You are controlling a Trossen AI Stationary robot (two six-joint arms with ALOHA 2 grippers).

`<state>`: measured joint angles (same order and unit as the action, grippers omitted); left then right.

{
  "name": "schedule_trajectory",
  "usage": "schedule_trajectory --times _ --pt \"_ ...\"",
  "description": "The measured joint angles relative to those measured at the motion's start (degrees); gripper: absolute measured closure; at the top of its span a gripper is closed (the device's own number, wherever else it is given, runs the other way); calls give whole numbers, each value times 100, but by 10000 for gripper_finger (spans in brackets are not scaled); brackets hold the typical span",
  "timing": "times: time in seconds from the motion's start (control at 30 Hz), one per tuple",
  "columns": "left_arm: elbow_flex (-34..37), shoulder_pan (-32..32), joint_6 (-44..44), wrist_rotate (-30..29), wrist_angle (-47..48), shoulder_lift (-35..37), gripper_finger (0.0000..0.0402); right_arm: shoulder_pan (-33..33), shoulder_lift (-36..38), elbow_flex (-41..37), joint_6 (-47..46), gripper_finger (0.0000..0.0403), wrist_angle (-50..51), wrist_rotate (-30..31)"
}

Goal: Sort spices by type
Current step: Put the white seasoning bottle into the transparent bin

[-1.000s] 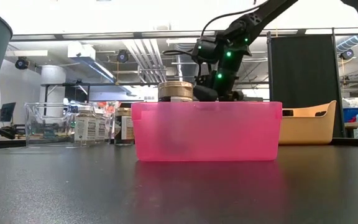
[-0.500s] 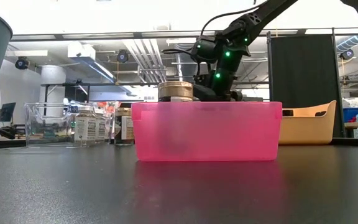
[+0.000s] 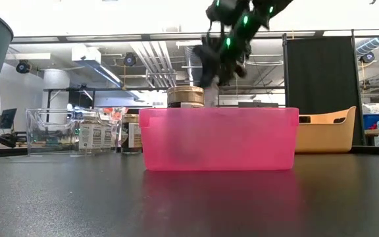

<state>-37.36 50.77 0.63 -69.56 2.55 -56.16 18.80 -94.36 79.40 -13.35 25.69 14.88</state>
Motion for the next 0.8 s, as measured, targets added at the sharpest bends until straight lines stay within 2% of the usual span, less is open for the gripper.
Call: schedule_trajectory --times 0.13,0.3,0.43,0.53,0.67,0.8 --pt "2 -481 -55 1417 -246 -2 402 -763 363 -1 603 211 -191 30" --pt "2 -1174 -206 1777 -396 -2 402 -2045 511 -2 1481 211 -217 363" --pt "-4 -1404 -262 1923 -409 -2 401 -3120 484 -7 2337 211 -303 1025" --pt "-166 -1493 -253 2574 -410 -4 387 -3659 476 -7 2562 211 -475 1231" --pt "-483 -1552 -130 3623 -440 -77 345 -4094 481 -7 2616 211 -804 1002" --pt "-723 -1551 103 4038 -426 -360 284 -4281 483 -7 2744 211 -1024 281"
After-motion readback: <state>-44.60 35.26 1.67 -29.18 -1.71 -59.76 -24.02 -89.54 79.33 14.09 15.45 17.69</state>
